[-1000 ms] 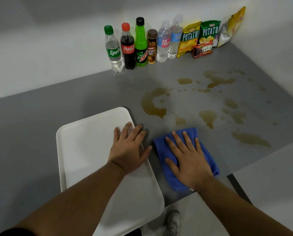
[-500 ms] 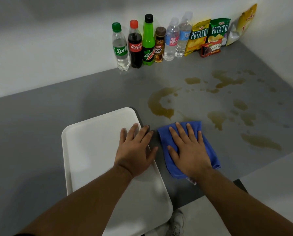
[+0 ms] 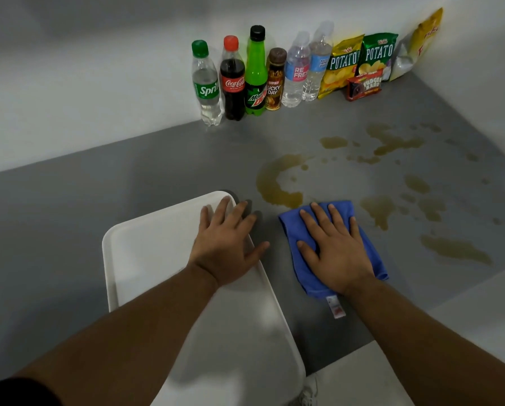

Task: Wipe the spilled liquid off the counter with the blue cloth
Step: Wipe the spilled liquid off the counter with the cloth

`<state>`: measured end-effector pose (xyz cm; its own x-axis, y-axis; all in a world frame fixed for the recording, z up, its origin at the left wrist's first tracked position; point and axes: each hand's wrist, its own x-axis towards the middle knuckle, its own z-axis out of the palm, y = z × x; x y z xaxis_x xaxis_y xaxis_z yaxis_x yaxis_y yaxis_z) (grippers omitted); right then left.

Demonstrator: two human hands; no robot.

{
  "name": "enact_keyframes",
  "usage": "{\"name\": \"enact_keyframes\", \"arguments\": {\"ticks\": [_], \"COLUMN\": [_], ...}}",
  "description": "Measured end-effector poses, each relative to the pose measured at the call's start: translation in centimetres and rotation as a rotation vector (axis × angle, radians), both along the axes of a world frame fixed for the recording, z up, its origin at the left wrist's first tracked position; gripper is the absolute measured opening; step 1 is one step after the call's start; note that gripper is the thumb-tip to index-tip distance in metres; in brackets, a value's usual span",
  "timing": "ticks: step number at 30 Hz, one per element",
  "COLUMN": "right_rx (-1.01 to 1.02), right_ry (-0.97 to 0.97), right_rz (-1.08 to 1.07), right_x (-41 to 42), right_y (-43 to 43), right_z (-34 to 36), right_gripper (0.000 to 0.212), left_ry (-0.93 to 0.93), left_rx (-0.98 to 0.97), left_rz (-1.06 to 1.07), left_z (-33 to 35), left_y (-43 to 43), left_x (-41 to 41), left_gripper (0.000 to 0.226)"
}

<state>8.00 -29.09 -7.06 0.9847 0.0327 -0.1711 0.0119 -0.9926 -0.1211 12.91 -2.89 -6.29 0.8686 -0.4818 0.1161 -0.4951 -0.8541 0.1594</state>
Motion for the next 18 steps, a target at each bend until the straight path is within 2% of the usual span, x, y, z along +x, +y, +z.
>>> {"name": "enact_keyframes", "arguments": {"ticks": [3, 8, 11, 18], "right_rx": [-0.014, 0.002, 0.001, 0.013], "right_ry": [0.005, -0.014, 0.004, 0.001], "right_rz": [-0.007, -0.068, -0.006, 0.108], "right_x": [0.2, -4.0, -5.6, 0.0], "right_y": [1.2, 1.4, 2.7, 2.0], "right_z": [-0.2, -0.4, -0.6, 0.1], "right_gripper": [0.073, 0.067, 0.067, 0.068], "left_ry": [0.024, 0.040, 0.028, 0.035], "left_rx": [-0.011, 0.000, -0.005, 0.031], "left_rz": [-0.003, 0.007, 0.014, 0.012], "left_z": [-0.5, -0.9, -1.0, -1.0], "left_y": [0.3, 0.4, 0.3, 0.3], "left_x": [0.2, 0.3, 0.3, 0.6], "left_gripper": [0.070, 0.072, 0.072, 0.072]}}
